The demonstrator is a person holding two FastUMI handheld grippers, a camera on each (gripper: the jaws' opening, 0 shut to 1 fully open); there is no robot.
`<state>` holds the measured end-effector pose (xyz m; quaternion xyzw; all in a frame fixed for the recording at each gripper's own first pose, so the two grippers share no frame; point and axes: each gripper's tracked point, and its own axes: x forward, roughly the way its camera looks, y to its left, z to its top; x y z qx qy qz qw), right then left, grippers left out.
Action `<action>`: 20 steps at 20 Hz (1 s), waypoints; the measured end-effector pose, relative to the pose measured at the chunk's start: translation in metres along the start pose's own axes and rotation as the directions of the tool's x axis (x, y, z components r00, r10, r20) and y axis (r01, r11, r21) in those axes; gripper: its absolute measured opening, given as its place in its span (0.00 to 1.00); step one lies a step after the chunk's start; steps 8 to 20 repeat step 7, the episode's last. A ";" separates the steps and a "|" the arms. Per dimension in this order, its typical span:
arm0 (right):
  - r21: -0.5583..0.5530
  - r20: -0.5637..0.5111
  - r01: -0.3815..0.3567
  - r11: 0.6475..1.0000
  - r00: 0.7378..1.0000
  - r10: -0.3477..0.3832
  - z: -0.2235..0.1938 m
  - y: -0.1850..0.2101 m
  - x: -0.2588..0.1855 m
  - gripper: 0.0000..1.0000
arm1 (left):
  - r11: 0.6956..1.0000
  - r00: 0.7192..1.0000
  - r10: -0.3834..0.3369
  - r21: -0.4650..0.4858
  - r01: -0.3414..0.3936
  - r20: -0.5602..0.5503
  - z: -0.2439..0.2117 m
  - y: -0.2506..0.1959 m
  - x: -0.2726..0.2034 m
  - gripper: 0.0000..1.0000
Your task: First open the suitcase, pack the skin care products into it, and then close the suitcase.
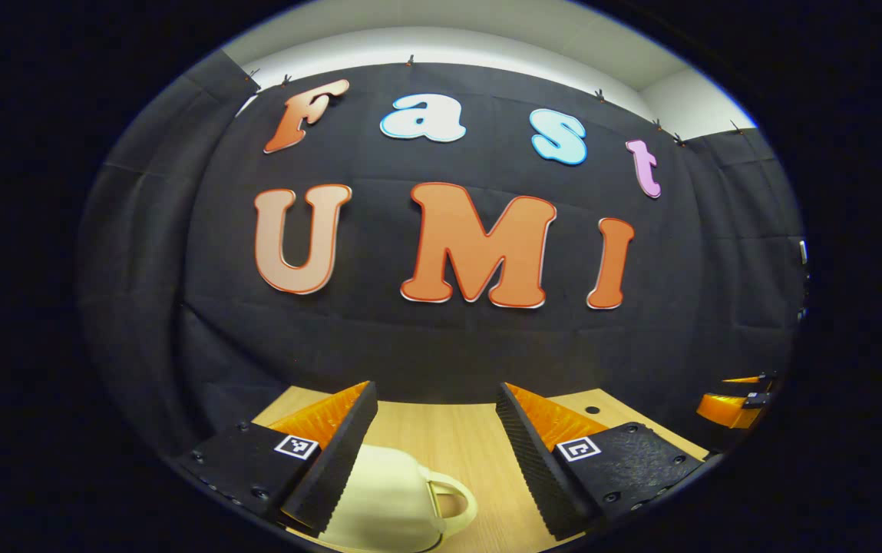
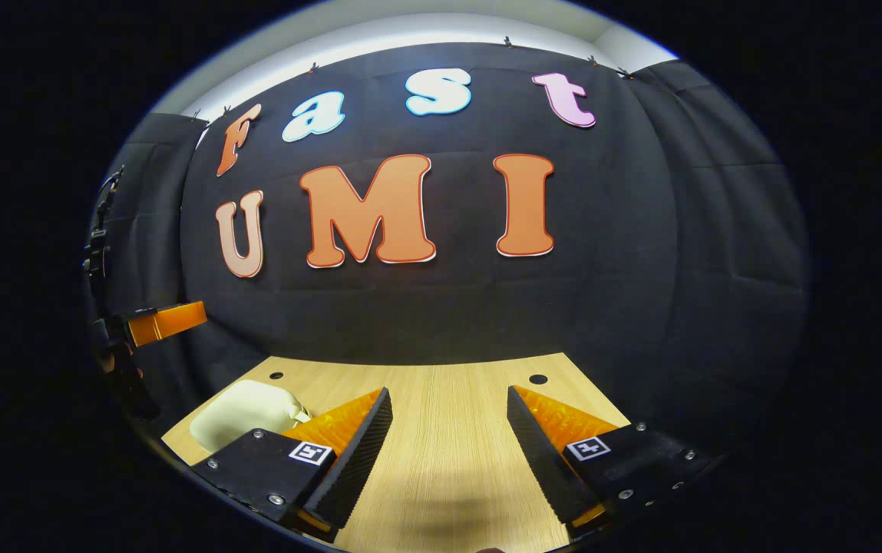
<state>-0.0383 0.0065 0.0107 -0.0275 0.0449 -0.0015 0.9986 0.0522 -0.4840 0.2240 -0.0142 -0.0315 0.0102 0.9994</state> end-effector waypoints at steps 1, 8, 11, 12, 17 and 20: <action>0.006 0.006 0.001 1.000 1.000 -0.001 0.002 -0.001 -0.001 0.95 | 1.000 1.000 0.013 0.007 -0.013 0.008 0.004 0.001 0.001 0.96; 0.004 0.011 -0.027 1.000 1.000 0.027 0.009 -0.003 0.006 0.95 | 0.999 0.998 0.034 -0.036 -0.032 0.062 0.031 0.001 -0.011 0.96; 0.004 0.011 -0.027 1.000 1.000 0.027 0.009 -0.003 0.006 0.95 | 0.999 0.998 0.034 -0.036 -0.032 0.062 0.031 0.001 -0.011 0.96; 0.004 0.011 -0.027 1.000 1.000 0.027 0.009 -0.003 0.006 0.95 | 0.999 0.998 0.034 -0.036 -0.032 0.062 0.031 0.001 -0.011 0.96; 0.004 0.011 -0.027 1.000 1.000 0.027 0.009 -0.003 0.006 0.95 | 0.999 0.998 0.034 -0.036 -0.032 0.062 0.031 0.001 -0.011 0.96; 0.004 0.011 -0.027 1.000 1.000 0.027 0.009 -0.003 0.006 0.95 | 0.999 0.998 0.034 -0.036 -0.032 0.062 0.031 0.001 -0.011 0.96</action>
